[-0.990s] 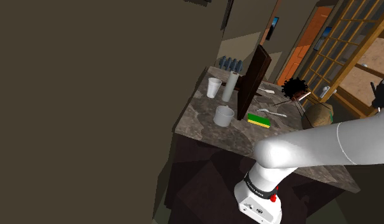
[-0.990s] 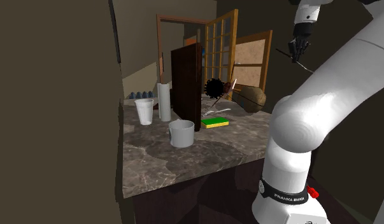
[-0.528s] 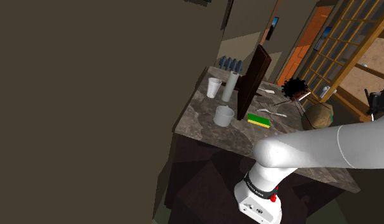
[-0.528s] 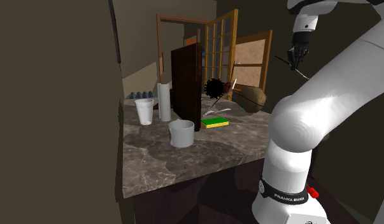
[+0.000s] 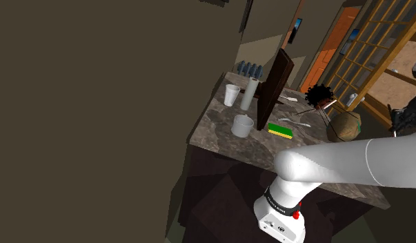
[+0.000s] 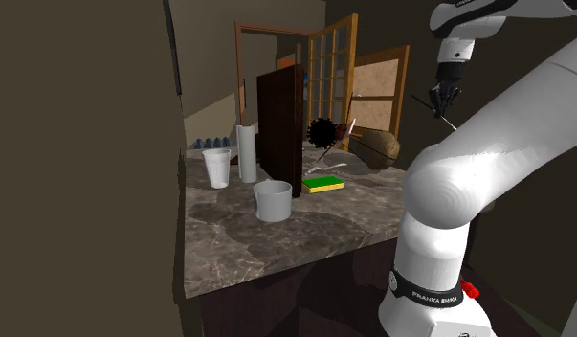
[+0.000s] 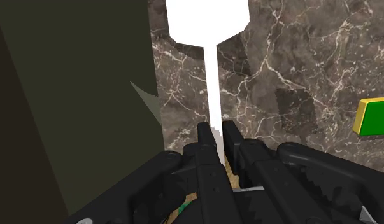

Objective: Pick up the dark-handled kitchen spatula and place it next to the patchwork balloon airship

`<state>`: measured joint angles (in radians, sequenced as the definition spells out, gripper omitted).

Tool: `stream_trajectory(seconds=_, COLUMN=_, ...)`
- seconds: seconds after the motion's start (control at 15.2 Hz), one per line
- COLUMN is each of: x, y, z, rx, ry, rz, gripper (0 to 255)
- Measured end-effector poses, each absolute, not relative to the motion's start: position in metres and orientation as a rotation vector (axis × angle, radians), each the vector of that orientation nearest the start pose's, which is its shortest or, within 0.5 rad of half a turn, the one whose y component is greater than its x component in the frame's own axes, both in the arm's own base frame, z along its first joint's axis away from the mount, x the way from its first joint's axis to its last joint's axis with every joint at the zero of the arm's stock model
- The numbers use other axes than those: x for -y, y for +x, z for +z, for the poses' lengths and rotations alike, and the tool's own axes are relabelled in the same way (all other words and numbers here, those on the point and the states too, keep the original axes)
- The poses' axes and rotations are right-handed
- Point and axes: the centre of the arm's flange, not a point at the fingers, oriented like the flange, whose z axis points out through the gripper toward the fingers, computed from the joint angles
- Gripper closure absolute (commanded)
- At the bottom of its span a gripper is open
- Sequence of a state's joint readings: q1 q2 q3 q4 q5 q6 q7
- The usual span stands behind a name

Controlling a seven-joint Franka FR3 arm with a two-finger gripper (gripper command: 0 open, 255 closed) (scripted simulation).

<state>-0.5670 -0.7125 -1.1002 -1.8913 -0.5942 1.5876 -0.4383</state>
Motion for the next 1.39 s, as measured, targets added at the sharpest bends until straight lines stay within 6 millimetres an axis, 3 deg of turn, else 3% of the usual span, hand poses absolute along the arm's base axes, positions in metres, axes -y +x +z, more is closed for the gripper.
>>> stream_trajectory(seconds=1.39, x=0.441, y=-0.239, z=0.468, rx=-1.711, ry=-2.675, rz=-0.089, gripper=255)
